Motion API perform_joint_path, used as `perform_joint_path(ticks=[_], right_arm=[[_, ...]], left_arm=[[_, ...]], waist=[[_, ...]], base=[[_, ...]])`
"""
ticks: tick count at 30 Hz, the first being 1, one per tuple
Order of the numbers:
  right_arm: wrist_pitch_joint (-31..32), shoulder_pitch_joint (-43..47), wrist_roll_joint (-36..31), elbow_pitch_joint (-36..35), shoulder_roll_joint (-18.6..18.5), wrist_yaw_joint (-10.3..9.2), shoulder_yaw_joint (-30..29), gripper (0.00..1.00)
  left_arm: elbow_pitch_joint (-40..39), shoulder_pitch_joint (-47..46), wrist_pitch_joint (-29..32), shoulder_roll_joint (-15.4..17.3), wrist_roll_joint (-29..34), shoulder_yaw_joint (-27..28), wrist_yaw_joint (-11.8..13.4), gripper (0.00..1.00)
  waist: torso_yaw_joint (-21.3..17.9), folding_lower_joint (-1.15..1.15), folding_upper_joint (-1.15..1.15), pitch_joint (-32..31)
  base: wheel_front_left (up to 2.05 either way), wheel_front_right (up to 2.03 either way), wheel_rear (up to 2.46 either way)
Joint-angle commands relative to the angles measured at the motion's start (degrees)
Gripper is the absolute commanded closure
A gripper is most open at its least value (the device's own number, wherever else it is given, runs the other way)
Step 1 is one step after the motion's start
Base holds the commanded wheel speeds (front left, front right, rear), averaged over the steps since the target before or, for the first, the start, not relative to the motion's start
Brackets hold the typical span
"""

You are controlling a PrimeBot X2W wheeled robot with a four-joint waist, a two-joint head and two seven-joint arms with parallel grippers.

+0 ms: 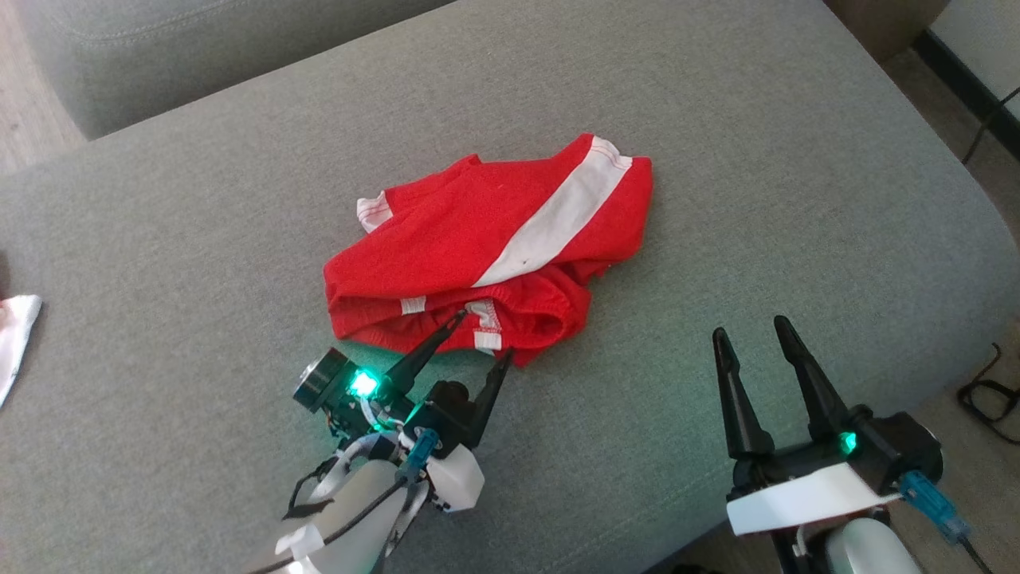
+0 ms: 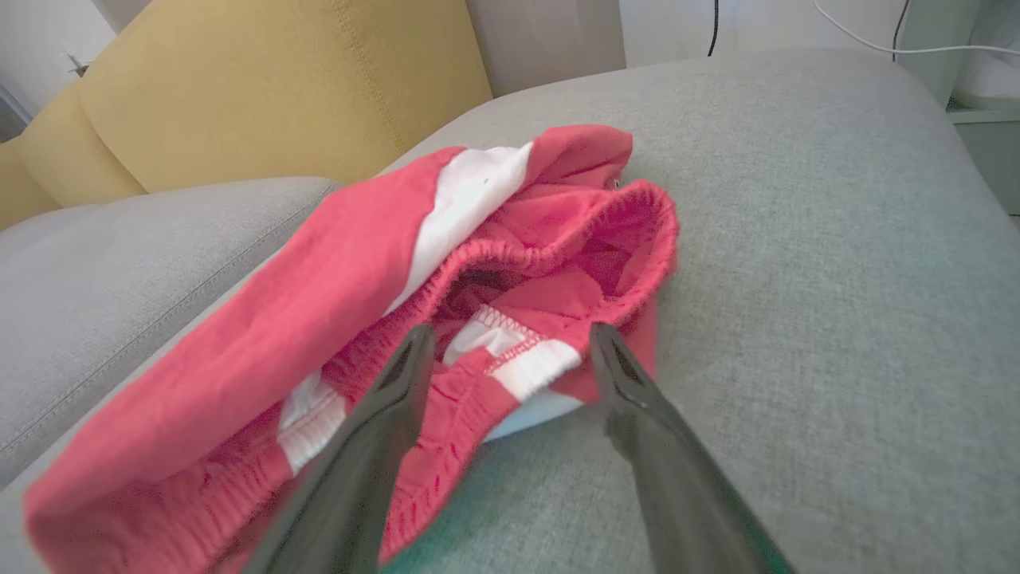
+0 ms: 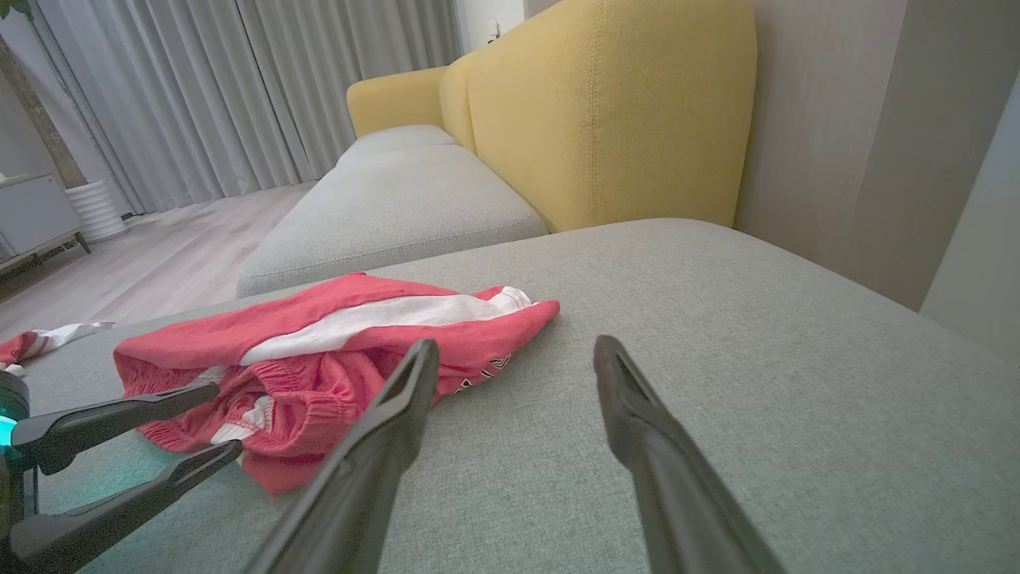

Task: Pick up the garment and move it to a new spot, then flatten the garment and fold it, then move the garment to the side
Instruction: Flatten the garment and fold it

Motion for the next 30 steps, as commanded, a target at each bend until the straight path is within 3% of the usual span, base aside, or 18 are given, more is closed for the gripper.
perform_joint_path(ticks=[1, 3, 4, 5, 6, 8, 13, 14, 15, 26, 27, 30], right_arm=[[-0.22, -1.42, -0.08, -1.38, -0.30, 0.43, 1.47, 0.00], [-0.22, -1.45, -0.13, -1.31, -0.30, 0.43, 1.53, 0.00], [-0.22, -1.46, -0.17, -1.27, -0.30, 0.43, 1.56, 0.00], [-0.22, -1.46, -0.19, -1.23, -0.30, 0.43, 1.62, 0.00], [-0.22, -1.48, -0.20, -1.20, -0.30, 0.43, 1.70, 0.00], [-0.22, -1.50, -0.18, -1.18, -0.30, 0.43, 1.83, 0.00], [-0.22, -1.65, -0.15, -1.22, -0.30, 0.43, 2.00, 0.00], [-0.22, -1.64, -0.18, -1.23, -0.30, 0.43, 1.77, 0.00], [-0.22, -1.61, -0.22, -1.22, -0.30, 0.43, 1.66, 0.00], [-0.22, -1.91, -0.27, -0.87, -0.30, 0.43, 2.30, 0.00], [-0.22, -1.94, -0.27, -0.84, -0.30, 0.43, 2.43, 0.00], [-0.22, -1.95, -0.36, -0.82, -0.30, 0.43, 2.57, 0.00]], left_arm=[[-1.83, -2.34, -0.55, 0.58, -0.60, 1.07, -0.28, 0.00], [-1.44, -2.43, -0.55, 0.60, -0.94, 0.67, -0.68, 0.00], [-0.98, -2.51, -0.55, 0.61, -1.10, 0.52, -0.83, 0.05], [-0.55, -2.60, -0.55, 0.64, -1.22, 0.41, -0.86, 0.35], [-0.09, -2.68, -0.55, 0.69, -1.35, 0.33, -0.85, 0.50], [0.71, -2.81, -0.55, 0.83, -1.69, 0.26, -0.93, 0.58], [2.40, -3.51, -0.55, 1.91, -0.95, -0.91, -0.53, 0.54], [2.44, -3.84, -0.55, 2.17, -0.56, -1.52, -0.17, 0.22], [2.45, -3.94, -0.55, 2.28, -0.48, -1.75, 0.00, 0.05], [3.59, -5.79, -0.55, 3.07, 0.02, -4.64, 0.88, 0.06], [3.56, -5.96, -0.55, 3.13, -0.08, -4.73, 1.03, 0.08], [3.56, -6.37, -0.55, 3.30, -0.20, -5.24, 1.33, 0.39]], waist=[[-0.10, 0.00, 0.00, -0.22], [-0.20, 0.00, 0.00, -0.40], [-0.27, 0.00, 0.00, -0.47], [-0.37, 0.00, 0.00, -0.51], [-0.49, 0.00, 0.00, -0.53], [-0.72, 0.00, 0.00, -0.54], [-1.20, 0.00, 0.00, -0.39], [-1.15, 0.00, 0.00, -0.33], [-1.12, 0.00, 0.00, -0.35], [-1.65, 0.00, 0.00, -0.42], [-1.82, 0.00, 0.00, -0.36], [-2.14, 0.00, 0.00, -0.24]], base=[[0.00, 0.00, 0.00], [0.00, 0.00, 0.00], [0.00, 0.00, 0.00], [0.00, 0.00, 0.00], [0.00, 0.00, 0.00], [0.00, 0.00, 0.00], [0.00, 0.00, 0.00], [0.00, 0.00, 0.00], [0.00, 0.00, 0.00], [0.00, 0.00, 0.00], [0.00, 0.00, 0.00], [0.00, 0.00, 0.00]])
